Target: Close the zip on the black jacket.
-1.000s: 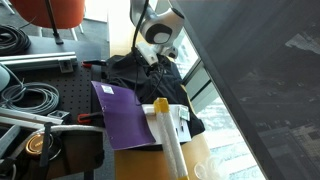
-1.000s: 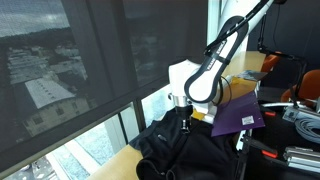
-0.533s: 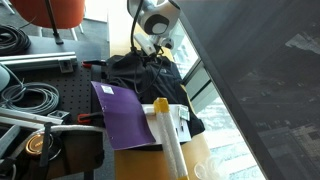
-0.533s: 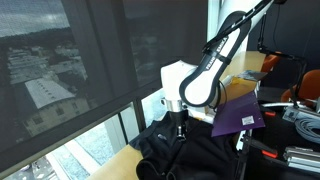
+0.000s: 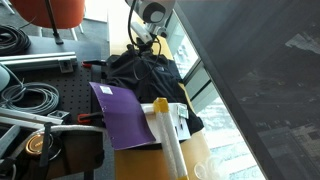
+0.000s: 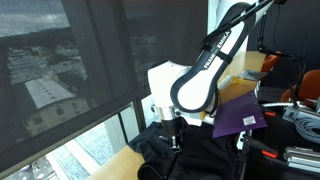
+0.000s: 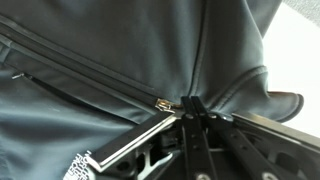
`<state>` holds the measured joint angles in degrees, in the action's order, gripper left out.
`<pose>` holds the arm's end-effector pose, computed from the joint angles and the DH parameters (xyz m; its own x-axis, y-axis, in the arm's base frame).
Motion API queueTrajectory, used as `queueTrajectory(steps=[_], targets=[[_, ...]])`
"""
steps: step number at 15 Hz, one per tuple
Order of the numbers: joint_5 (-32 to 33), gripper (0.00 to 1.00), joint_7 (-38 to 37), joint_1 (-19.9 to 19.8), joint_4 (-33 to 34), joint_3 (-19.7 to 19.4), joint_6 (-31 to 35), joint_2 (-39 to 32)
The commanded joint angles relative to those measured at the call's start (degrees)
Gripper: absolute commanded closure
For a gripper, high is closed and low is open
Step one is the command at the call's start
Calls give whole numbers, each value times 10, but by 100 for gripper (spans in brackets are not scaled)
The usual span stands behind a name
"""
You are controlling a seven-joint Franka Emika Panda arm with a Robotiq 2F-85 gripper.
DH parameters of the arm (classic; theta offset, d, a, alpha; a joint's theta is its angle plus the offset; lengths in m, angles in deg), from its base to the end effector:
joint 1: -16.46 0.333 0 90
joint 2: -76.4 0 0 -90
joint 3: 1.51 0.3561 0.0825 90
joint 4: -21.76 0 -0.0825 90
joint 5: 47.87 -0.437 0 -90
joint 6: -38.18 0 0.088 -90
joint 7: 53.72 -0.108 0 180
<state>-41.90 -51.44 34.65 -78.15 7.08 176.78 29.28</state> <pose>0.6251 0.3091 0.0788 0.8429 0.5217 -0.1317 0.5189 -0.8529 -0.0574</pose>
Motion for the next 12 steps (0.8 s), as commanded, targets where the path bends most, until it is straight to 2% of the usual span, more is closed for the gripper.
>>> queueTrajectory(steps=[1,6,12], targets=[[-16,99,9,0,39,31,-24,-16],[-43,99,30,-7,82,63,-44,-39],[-47,99,42,4,129,74,-66,-71]])
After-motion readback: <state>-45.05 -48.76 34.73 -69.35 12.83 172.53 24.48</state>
